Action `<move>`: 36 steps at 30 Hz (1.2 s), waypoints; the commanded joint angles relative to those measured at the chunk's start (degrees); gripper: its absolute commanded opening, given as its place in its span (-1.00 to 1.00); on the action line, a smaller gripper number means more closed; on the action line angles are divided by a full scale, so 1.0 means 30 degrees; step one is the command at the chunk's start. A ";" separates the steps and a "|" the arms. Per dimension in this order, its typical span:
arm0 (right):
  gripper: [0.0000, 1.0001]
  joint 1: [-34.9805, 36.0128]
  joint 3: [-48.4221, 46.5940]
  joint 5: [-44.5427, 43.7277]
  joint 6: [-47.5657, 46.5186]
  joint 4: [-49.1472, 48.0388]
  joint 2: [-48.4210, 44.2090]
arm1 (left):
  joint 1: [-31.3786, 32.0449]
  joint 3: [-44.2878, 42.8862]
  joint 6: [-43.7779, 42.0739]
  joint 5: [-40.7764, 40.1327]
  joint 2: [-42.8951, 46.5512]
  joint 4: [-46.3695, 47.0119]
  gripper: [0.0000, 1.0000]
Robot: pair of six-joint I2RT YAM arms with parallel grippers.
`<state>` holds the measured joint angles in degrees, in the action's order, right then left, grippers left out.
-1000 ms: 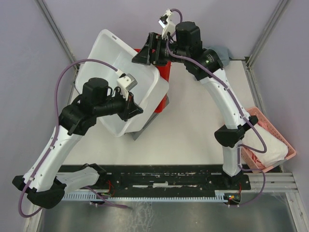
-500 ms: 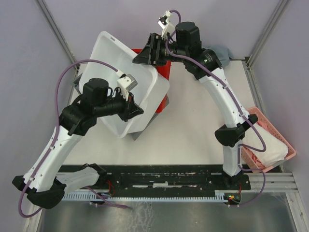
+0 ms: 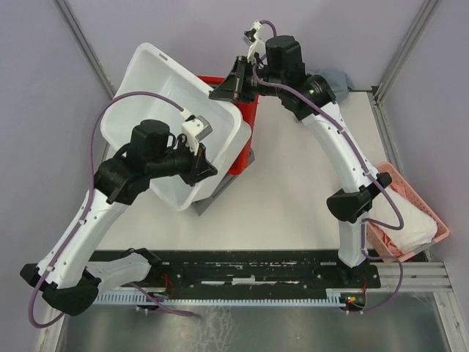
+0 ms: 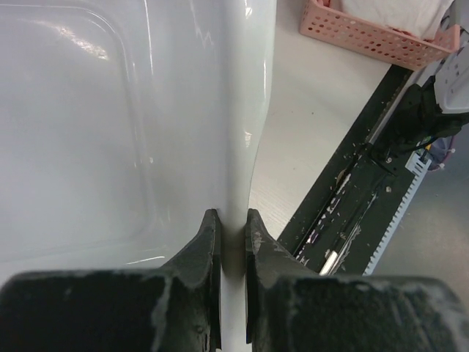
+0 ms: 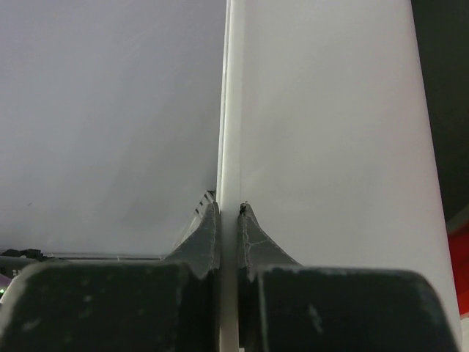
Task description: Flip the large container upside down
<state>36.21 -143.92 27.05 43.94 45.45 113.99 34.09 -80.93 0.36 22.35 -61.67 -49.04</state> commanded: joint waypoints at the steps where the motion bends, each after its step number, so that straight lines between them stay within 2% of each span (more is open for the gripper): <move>1: -0.96 0.0060 -0.0093 0.2051 -0.0489 -0.1467 -0.1417 | -0.0055 -0.0623 -0.0537 0.0066 0.0415 0.0899 -0.95; 5: -0.96 0.0006 0.0335 0.2341 -0.0189 -0.2523 -0.2149 | -0.0053 -0.1100 -0.0383 -0.0896 0.0392 0.1084 -0.90; 7: -0.96 -0.0077 0.0798 0.2341 0.0026 -0.3391 -0.2710 | -0.0054 -0.1529 -0.0275 -0.1518 0.0369 0.1110 -0.47; 9: -0.96 -0.0194 0.1094 0.2287 0.0108 -0.4126 -0.3249 | -0.0053 -0.1994 -0.0184 -0.2044 0.0321 0.1165 0.05; 11: -0.96 -0.0320 0.1266 0.2218 0.0141 -0.4839 -0.3752 | -0.0039 -0.2484 -0.0222 -0.2340 0.0269 0.1170 0.43; 12: -0.96 -0.0379 0.1389 0.2111 0.0143 -0.5226 -0.4021 | -0.0055 -0.2752 -0.0235 -0.2468 0.0252 0.1170 0.58; 14: -0.96 -0.0515 0.1679 0.1889 0.0097 -0.5965 -0.4695 | -0.0041 -0.3400 -0.0343 -0.2595 0.0168 0.1142 0.73; 20: -0.96 -0.1190 0.1593 0.0557 -0.0633 -0.6285 -0.6106 | -0.0046 -0.6062 -0.0583 -0.2696 -0.0285 0.1180 0.77; 24: -0.96 -0.1599 0.0836 -0.0824 -0.2082 -0.4940 -0.6998 | -0.0046 -0.6915 -0.0589 -0.2704 -0.0279 0.1938 0.77; 28: -0.96 -0.1800 0.1419 -0.4293 -0.4347 -0.3525 -0.8630 | -0.0050 -0.7162 -0.0375 -0.2578 -0.0235 0.3327 0.77; 36: -0.96 -0.1833 0.3576 -1.0707 -0.7793 -0.3156 -1.2787 | -0.0053 -0.8632 -0.0066 -0.1268 -0.1526 0.4555 0.76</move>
<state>30.98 -132.81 8.27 29.39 46.06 83.20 34.09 -103.28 -0.27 15.84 -64.45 -40.25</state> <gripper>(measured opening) 0.086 0.884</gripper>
